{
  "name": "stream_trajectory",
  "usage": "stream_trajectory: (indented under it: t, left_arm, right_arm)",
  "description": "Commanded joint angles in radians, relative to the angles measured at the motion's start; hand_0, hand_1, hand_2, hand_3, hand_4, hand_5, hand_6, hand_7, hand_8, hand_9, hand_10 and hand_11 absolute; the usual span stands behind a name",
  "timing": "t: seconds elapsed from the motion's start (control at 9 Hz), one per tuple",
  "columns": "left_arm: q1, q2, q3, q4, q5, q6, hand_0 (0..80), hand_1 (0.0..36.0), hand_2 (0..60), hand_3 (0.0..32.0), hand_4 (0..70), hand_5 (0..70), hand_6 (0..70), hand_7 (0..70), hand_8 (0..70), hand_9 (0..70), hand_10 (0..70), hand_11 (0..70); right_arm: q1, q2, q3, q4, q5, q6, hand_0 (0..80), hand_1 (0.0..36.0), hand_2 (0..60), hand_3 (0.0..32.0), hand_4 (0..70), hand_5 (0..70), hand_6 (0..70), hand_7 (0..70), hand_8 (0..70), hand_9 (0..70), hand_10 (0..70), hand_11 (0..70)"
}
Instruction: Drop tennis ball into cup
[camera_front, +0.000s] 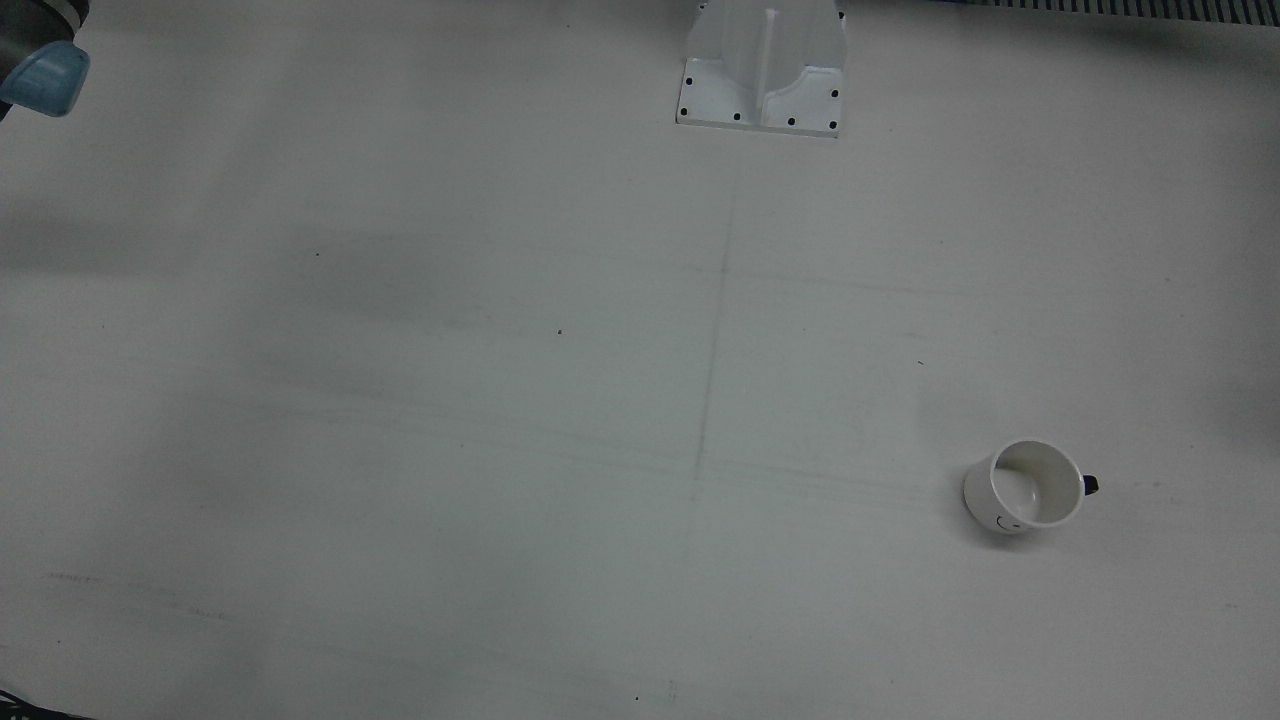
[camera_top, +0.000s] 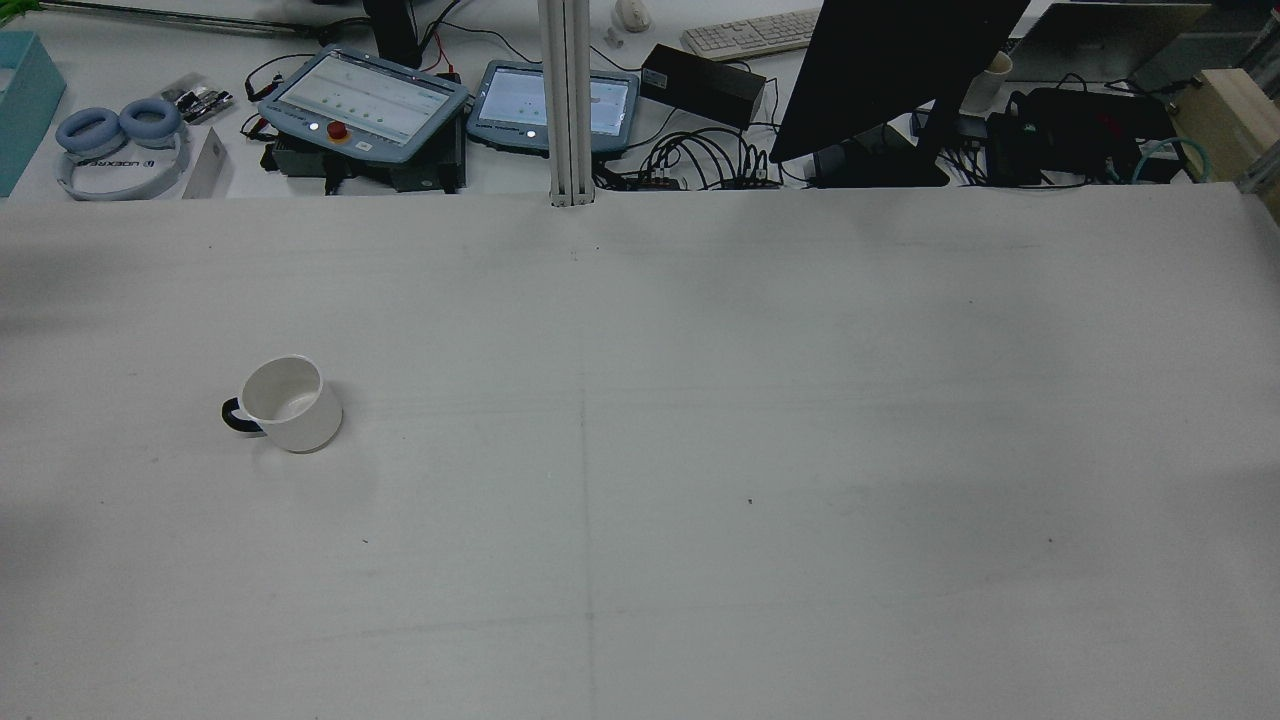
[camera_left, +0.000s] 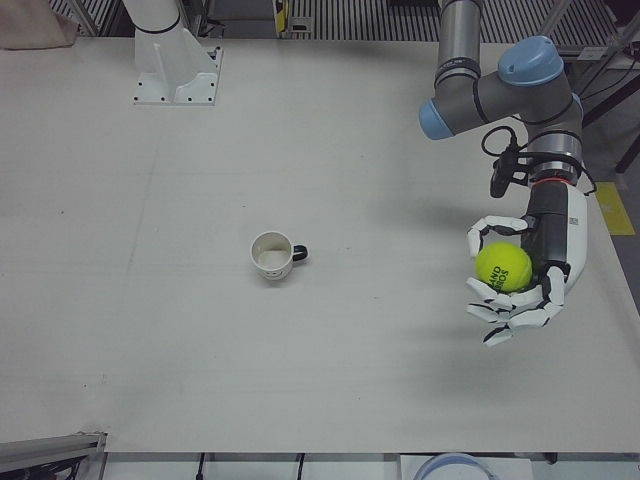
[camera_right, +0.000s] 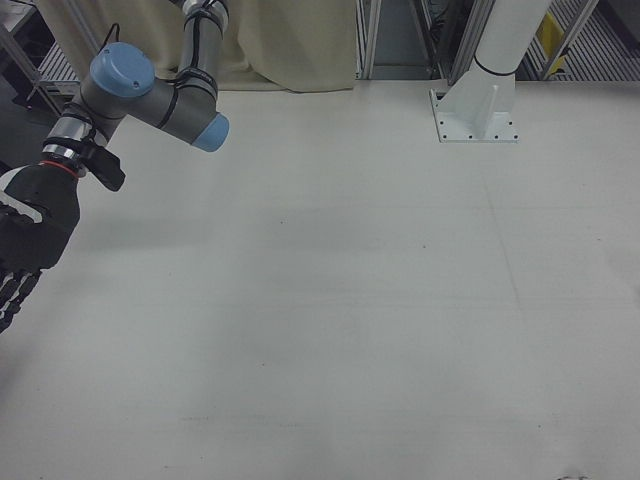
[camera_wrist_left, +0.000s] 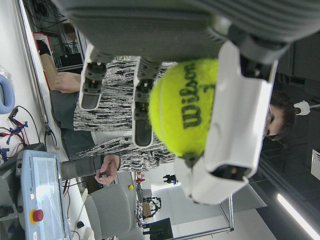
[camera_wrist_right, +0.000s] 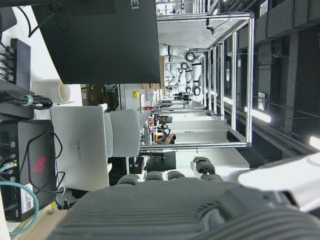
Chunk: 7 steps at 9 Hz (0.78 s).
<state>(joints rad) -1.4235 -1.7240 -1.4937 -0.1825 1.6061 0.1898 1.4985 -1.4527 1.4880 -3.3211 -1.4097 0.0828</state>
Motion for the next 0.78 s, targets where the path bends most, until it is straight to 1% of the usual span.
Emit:
stream_trajectory:
  t: [0.0,0.11,0.22,0.33,0.44,0.56,0.67]
  left_arm:
    - [-0.002,0.0,0.0,0.0,0.0,-0.001,80.0,36.0,55.6,28.2,4.6,31.8,70.0,58.1,39.6,34.0,12.3,22.2]
    - [-0.002,0.001,-0.003,-0.002,0.0,-0.001,80.0,36.0,53.8,28.4,4.5,29.6,65.2,60.1,38.3,34.5,12.3,22.1]
    - [-0.002,0.001,-0.023,-0.005,0.0,0.0,80.0,36.0,55.1,28.4,4.5,31.1,70.0,58.3,39.2,34.0,12.3,22.1]
    - [0.002,0.001,-0.04,-0.009,0.0,0.002,80.0,36.0,55.3,28.4,4.3,31.1,70.0,58.1,39.2,34.0,12.3,22.2]
    - [0.014,0.004,-0.077,-0.009,0.002,0.003,80.0,36.0,55.9,27.8,5.1,33.3,70.0,56.7,40.6,33.7,12.6,22.6]
    - [0.021,0.007,-0.106,-0.003,0.003,0.008,80.0,36.0,53.4,27.4,5.6,32.3,70.0,58.3,40.0,33.9,12.8,22.7]
    - [0.044,0.017,-0.127,-0.002,0.003,0.01,80.0,36.0,55.4,27.2,5.5,32.4,70.0,58.5,40.1,33.9,12.6,22.6]
  right_arm:
    - [0.0,0.0,0.0,0.0,0.0,0.0,0.0,0.0,0.0,0.0,0.0,0.0,0.0,0.0,0.0,0.0,0.0,0.0]
    - [0.0,0.0,0.0,0.0,0.0,0.0,0.0,0.0,0.0,0.0,0.0,0.0,0.0,0.0,0.0,0.0,0.0,0.0]
    - [0.0,0.0,0.0,0.0,0.0,0.0,0.0,0.0,0.0,0.0,0.0,0.0,0.0,0.0,0.0,0.0,0.0,0.0]
    - [0.0,0.0,0.0,0.0,0.0,0.0,0.0,0.0,0.0,0.0,0.0,0.0,0.0,0.0,0.0,0.0,0.0,0.0]
    - [-0.001,0.0,0.0,0.0,0.0,0.0,0.0,0.0,0.0,0.0,0.0,0.0,0.0,0.0,0.0,0.0,0.0,0.0]
    - [-0.001,0.0,0.0,0.0,0.0,0.0,0.0,0.0,0.0,0.0,0.0,0.0,0.0,0.0,0.0,0.0,0.0,0.0]
    - [-0.001,0.0,0.0,0.0,0.0,0.0,0.0,0.0,0.0,0.0,0.0,0.0,0.0,0.0,0.0,0.0,0.0,0.0]
